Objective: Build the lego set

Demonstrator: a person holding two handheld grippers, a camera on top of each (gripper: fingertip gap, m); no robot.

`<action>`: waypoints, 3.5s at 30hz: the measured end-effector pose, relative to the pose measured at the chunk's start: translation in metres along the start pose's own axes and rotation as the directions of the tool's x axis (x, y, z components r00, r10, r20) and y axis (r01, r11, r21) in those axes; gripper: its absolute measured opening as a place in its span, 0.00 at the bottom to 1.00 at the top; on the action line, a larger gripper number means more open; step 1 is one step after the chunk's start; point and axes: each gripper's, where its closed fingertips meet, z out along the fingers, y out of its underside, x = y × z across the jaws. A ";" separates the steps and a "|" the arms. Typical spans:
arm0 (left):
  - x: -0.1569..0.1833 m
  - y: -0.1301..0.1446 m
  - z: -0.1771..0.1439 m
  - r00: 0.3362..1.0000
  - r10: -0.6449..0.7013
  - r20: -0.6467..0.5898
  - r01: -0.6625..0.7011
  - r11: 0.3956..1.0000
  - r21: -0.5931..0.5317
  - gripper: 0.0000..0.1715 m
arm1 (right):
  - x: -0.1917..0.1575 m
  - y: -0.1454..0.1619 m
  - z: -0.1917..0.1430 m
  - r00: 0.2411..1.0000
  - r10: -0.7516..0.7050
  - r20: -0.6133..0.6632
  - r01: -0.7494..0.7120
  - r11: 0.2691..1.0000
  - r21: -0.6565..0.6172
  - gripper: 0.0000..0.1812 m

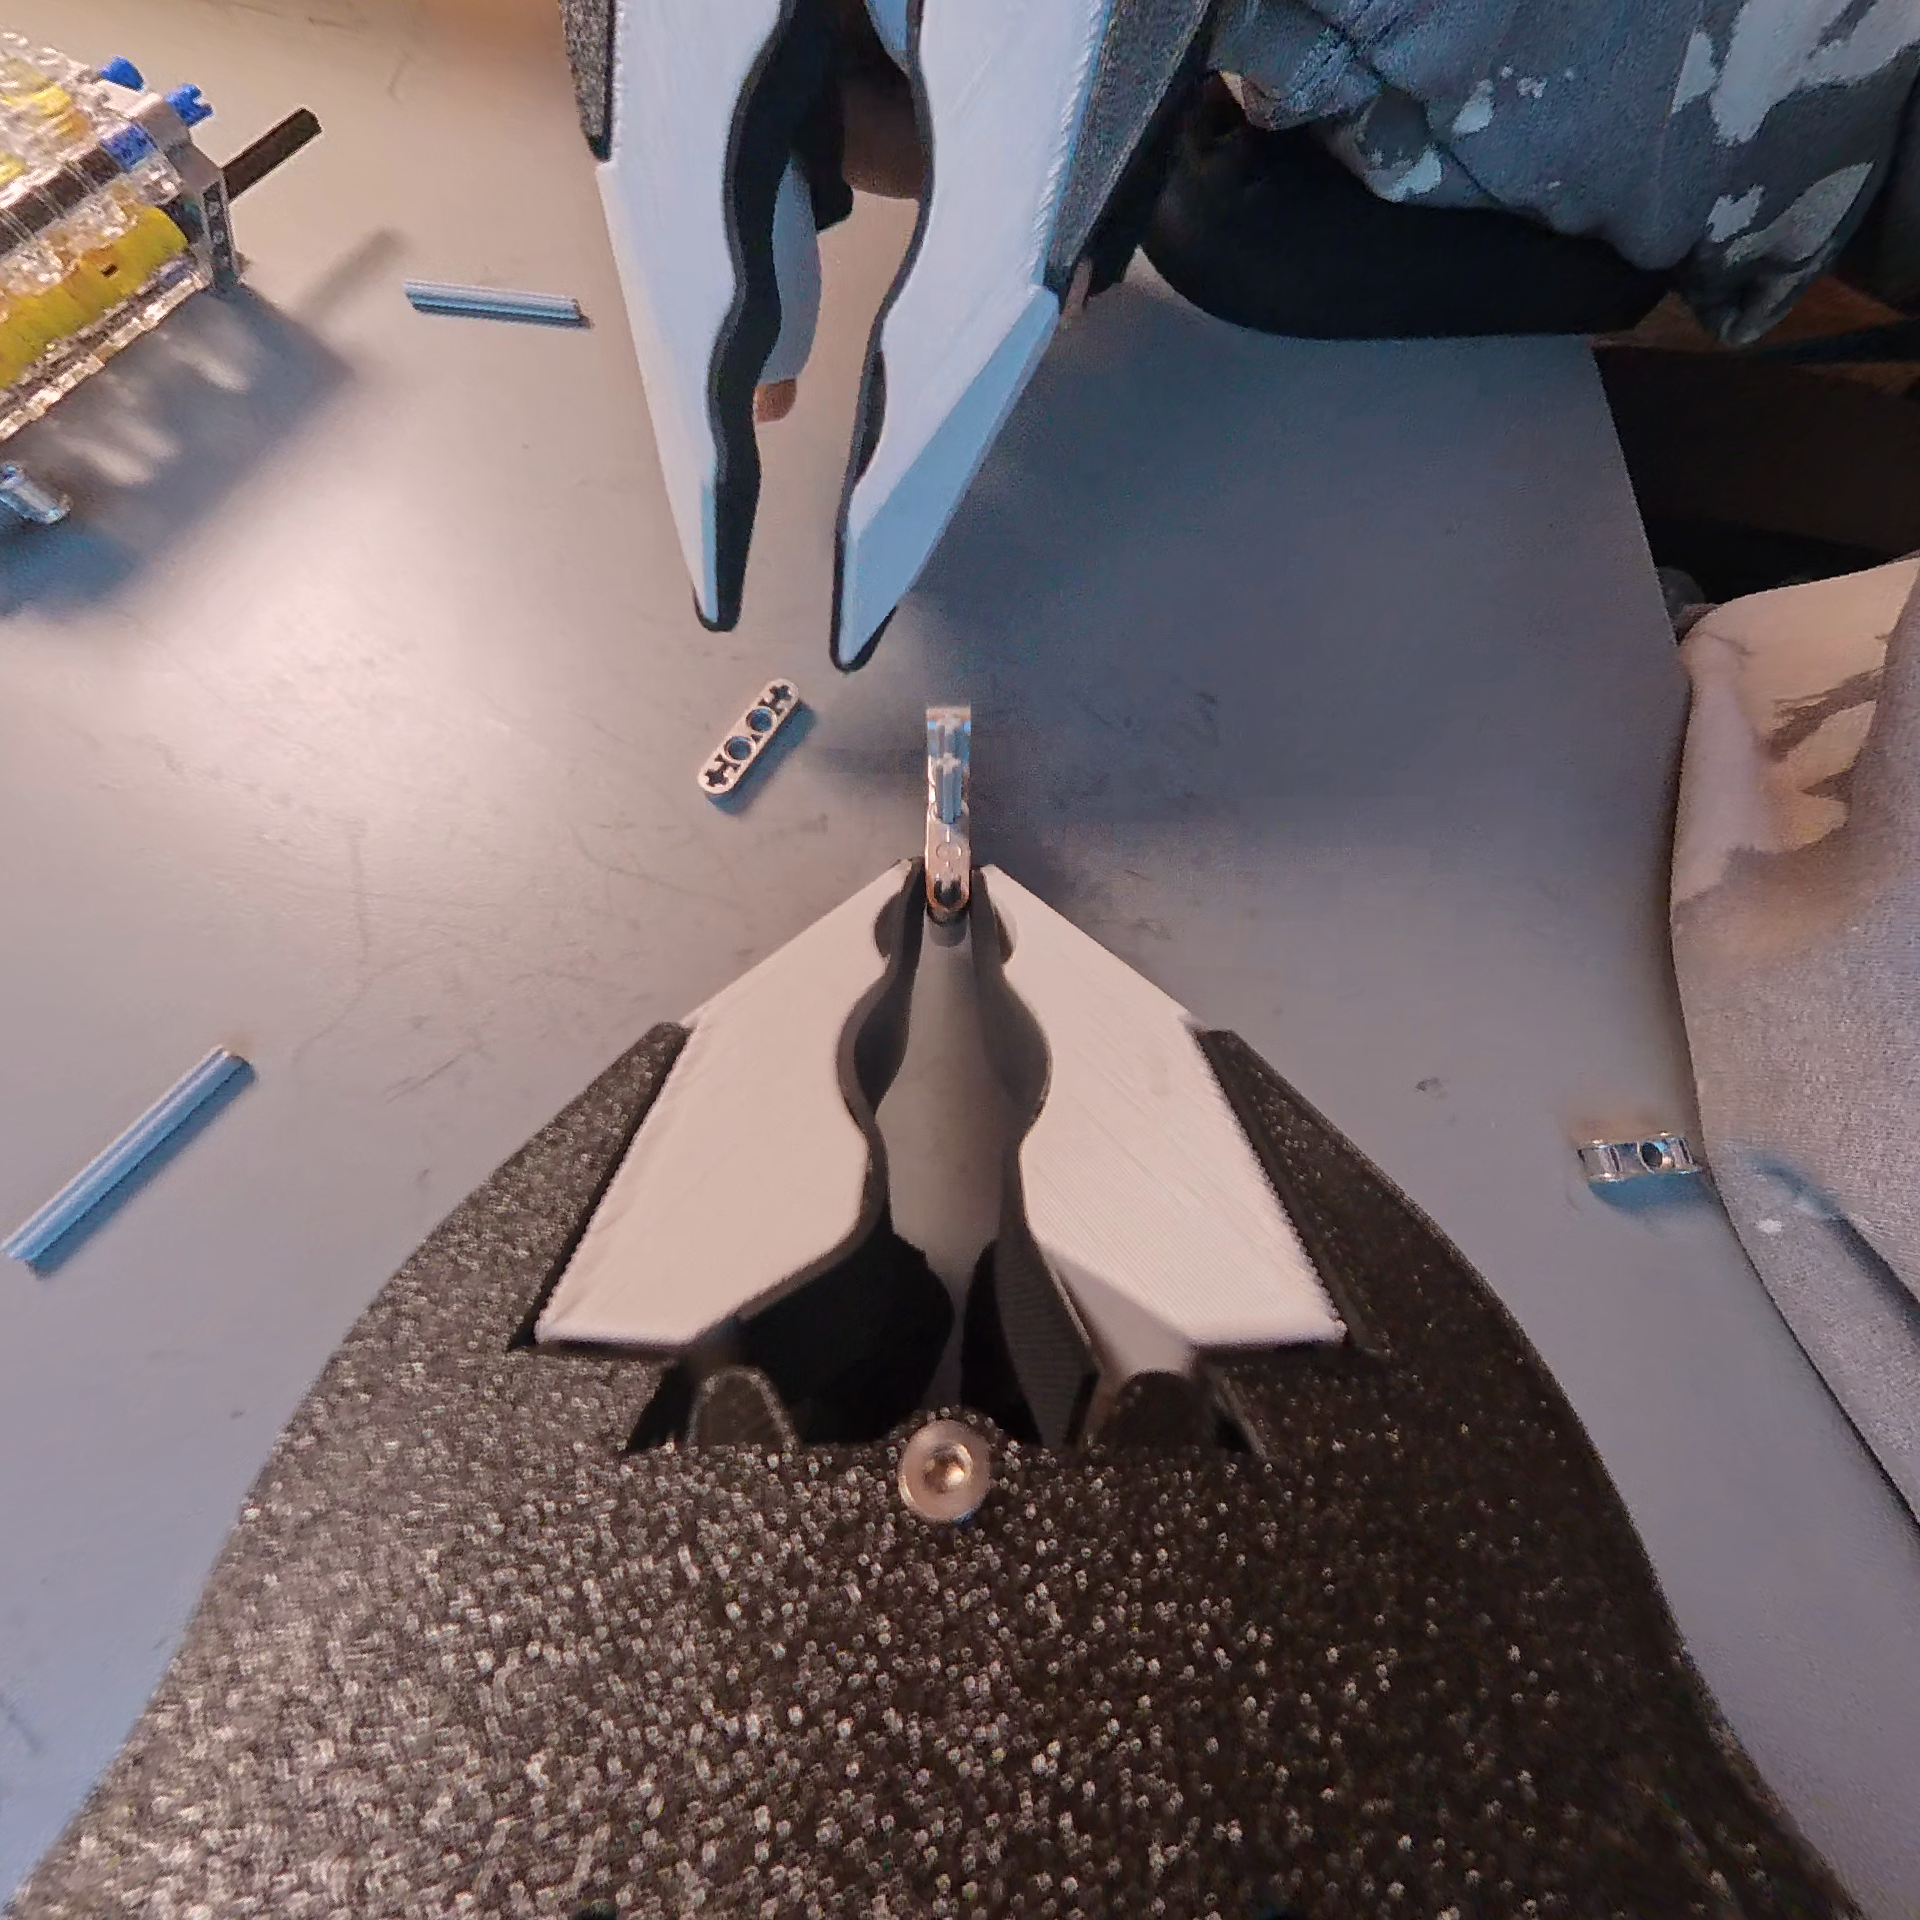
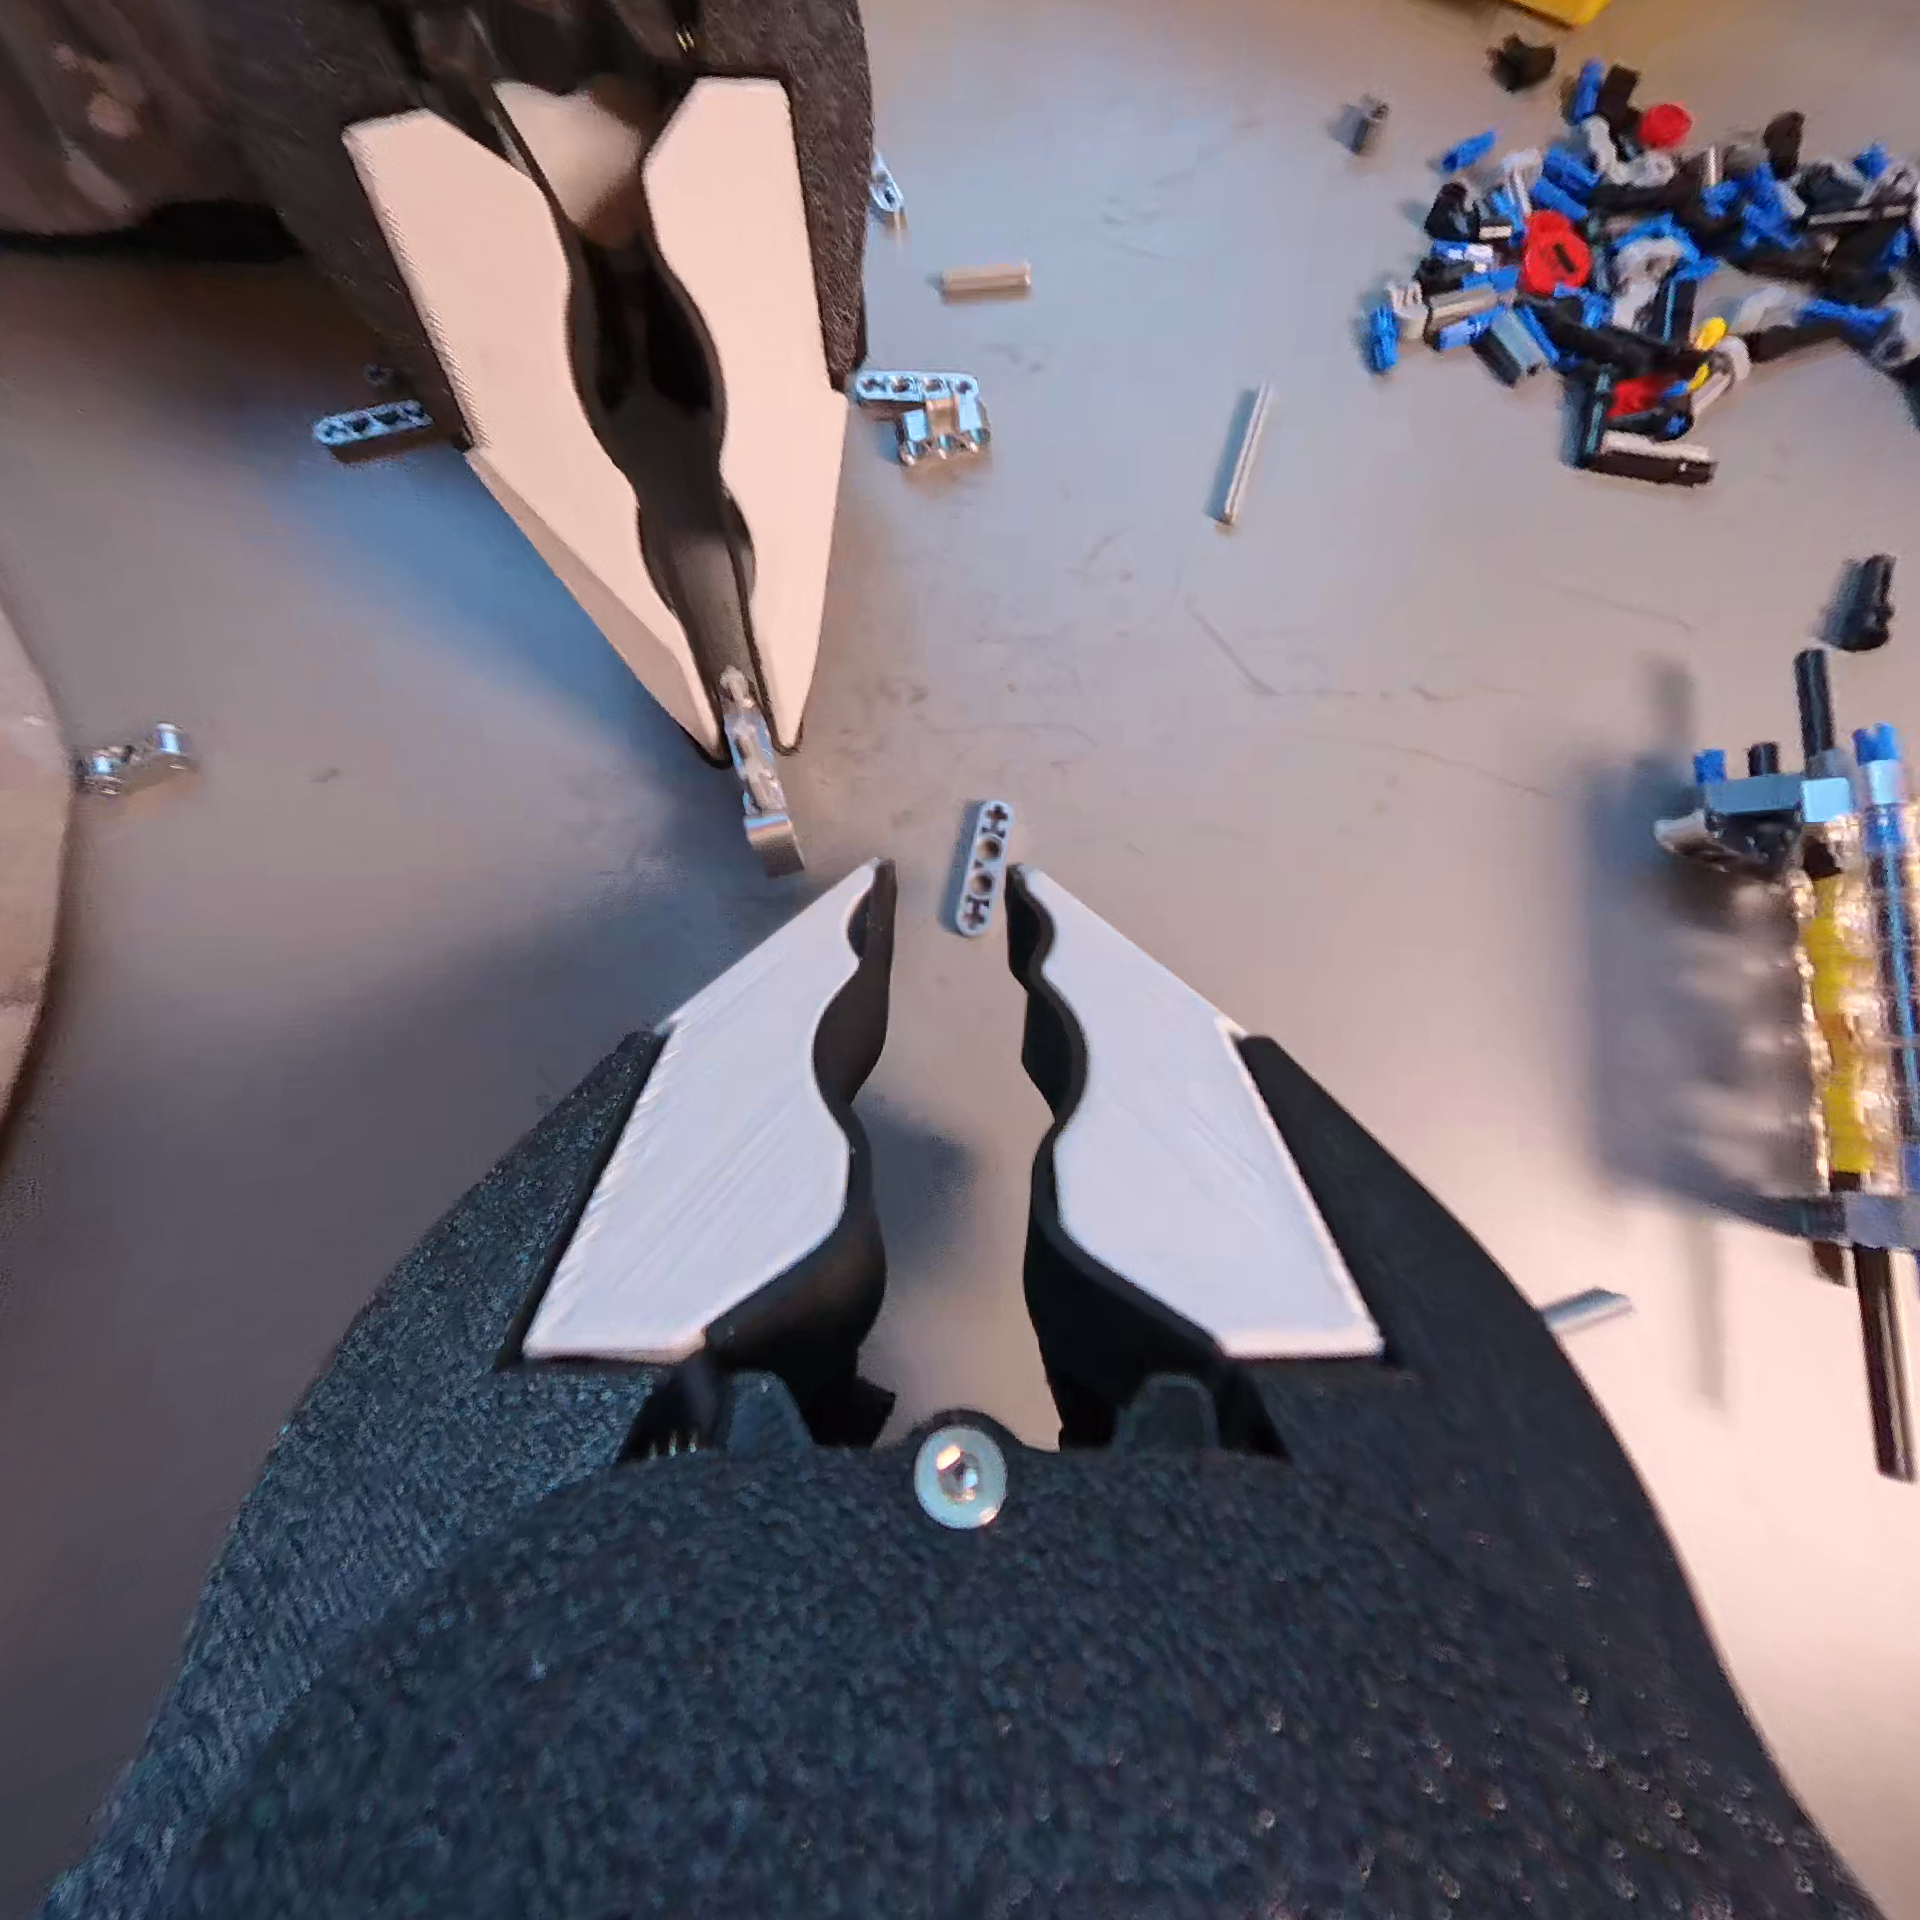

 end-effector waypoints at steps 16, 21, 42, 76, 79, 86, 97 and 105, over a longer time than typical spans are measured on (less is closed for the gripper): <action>-0.003 -0.005 0.001 1.000 -0.001 0.014 0.001 1.000 0.028 0.04 | 0.003 0.010 0.012 0.998 -0.052 -0.023 0.050 0.996 -0.072 0.03; -0.001 -0.005 0.002 1.000 0.003 0.001 -0.003 1.000 0.017 0.04 | -0.022 -0.026 -0.010 0.989 -0.124 0.082 0.113 0.986 0.125 0.03; 0.006 -0.005 0.006 0.999 0.049 -0.019 -0.049 0.999 0.005 0.03 | -0.043 -0.015 0.000 0.969 -0.215 0.122 0.210 0.976 0.050 0.03; 0.010 -0.022 -0.008 0.997 0.079 -0.009 -0.077 0.989 0.126 0.04 | -0.046 -0.007 0.007 0.970 -0.202 0.135 0.198 0.979 0.045 0.02; 0.010 -0.019 -0.006 0.996 0.087 -0.003 -0.086 0.991 0.107 0.03 | -0.046 -0.007 0.008 0.970 -0.204 0.135 0.200 0.979 0.046 0.02; 0.010 -0.018 -0.005 0.997 0.079 -0.004 -0.079 0.993 0.088 0.03 | -0.045 -0.007 0.008 0.969 -0.214 0.123 0.210 0.977 0.044 0.03; 0.008 -0.018 -0.005 0.997 0.082 0.009 -0.082 0.994 0.072 0.03 | -0.045 -0.021 -0.005 0.966 -0.247 0.080 0.239 0.966 0.096 0.06; 0.010 -0.018 -0.004 0.996 0.089 0.011 -0.090 0.994 0.062 0.03 | -0.045 -0.015 0.000 0.966 -0.247 0.079 0.242 0.968 0.060 0.03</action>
